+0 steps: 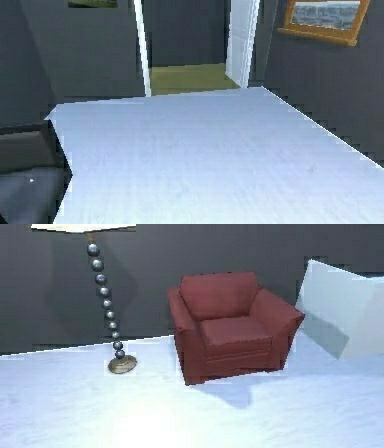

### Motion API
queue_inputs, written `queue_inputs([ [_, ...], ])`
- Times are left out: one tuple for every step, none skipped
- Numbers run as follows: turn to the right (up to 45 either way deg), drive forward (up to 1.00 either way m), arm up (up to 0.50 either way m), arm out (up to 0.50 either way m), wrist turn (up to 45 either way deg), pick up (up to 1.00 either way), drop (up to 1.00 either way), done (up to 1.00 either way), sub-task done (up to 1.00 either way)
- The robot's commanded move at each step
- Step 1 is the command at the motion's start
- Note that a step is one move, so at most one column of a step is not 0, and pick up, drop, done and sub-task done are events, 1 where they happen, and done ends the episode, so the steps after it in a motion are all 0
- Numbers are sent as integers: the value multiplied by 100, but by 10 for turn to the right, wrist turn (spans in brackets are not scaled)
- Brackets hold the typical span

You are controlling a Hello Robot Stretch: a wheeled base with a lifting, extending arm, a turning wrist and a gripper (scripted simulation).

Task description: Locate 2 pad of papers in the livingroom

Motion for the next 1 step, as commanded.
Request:
queue_inputs([
  [-30, 0, 0, 0, 0, 0, 0, 0, 0],
])
